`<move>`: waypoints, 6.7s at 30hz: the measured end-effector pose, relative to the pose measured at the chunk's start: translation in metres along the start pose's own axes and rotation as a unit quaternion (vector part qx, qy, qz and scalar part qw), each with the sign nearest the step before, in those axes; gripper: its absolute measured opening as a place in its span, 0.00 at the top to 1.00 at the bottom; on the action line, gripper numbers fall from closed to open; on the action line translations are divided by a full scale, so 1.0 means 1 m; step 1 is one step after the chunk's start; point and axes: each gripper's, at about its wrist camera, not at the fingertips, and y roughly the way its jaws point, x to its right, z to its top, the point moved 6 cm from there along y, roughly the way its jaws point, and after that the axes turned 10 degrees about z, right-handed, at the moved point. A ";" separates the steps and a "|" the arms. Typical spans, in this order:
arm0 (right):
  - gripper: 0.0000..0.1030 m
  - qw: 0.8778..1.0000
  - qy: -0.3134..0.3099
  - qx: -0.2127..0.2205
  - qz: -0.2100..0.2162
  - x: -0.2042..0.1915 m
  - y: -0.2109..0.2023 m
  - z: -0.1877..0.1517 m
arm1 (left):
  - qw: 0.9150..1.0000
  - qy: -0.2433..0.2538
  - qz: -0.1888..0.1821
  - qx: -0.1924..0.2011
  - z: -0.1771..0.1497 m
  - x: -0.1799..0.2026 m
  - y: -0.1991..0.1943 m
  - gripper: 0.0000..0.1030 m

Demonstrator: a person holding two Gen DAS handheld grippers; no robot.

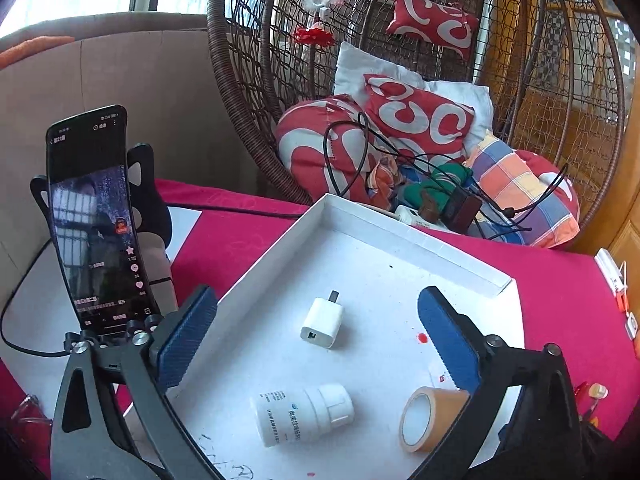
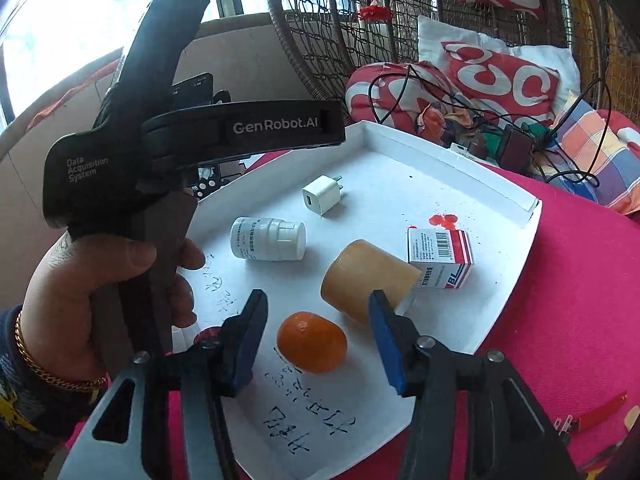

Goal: Organize rigid objects
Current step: 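Carry the charger and tangerine into the white tray and open both tools, then grasp the cartoon sticker with the left tool while the right tool grasps the large yellow lighter, then carry the sticker and yellow lighter into the white tray and open both tools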

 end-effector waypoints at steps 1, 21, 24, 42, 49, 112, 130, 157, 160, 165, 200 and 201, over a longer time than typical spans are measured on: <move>0.16 1.000 -0.001 0.007 0.000 0.000 -0.004 0.000 | 1.000 0.001 0.004 0.005 0.000 0.000 -0.003 0.00; 0.00 0.985 0.071 0.150 -0.038 0.042 -0.125 -0.015 | 0.998 0.016 -0.049 0.030 -0.034 0.040 -0.076 0.00; 0.00 0.978 0.097 0.174 -0.057 0.058 -0.146 -0.022 | 0.997 0.027 -0.073 0.030 -0.046 0.052 -0.092 0.00; 0.00 0.932 0.252 0.220 -0.137 0.152 -0.212 -0.090 | 0.933 0.227 -0.278 -0.036 -0.164 0.117 -0.166 0.00; 0.00 0.926 0.272 0.220 -0.143 0.168 -0.217 -0.103 | 0.912 0.250 -0.298 -0.126 -0.217 0.134 -0.155 0.09; 0.22 0.972 0.147 0.118 -0.142 0.132 -0.196 -0.087 | 0.955 0.197 -0.222 -0.005 -0.164 0.090 -0.167 0.73; 0.22 0.977 0.112 0.133 -0.123 0.106 -0.193 -0.057 | 0.972 0.139 -0.186 0.026 -0.133 0.041 -0.165 0.73; 0.22 0.991 0.033 0.114 -0.056 0.050 -0.146 0.016 | 0.984 0.093 -0.149 0.038 -0.096 0.003 -0.148 0.73; 0.22 0.993 0.030 0.105 -0.049 0.046 -0.134 0.025 | 0.985 0.084 -0.140 0.051 -0.072 -0.002 -0.142 0.73; 0.22 0.994 0.033 0.098 -0.040 0.042 -0.114 0.040 | 0.992 0.037 -0.106 0.058 -0.025 -0.016 -0.112 0.73; 0.00 0.994 0.093 0.060 -0.027 0.053 -0.002 0.030 | 1.000 -0.004 -0.009 0.018 -0.019 -0.013 -0.033 0.00; 0.00 0.993 0.092 0.064 -0.025 0.051 -0.006 0.028 | 1.000 -0.006 -0.008 0.021 -0.020 -0.013 -0.038 0.00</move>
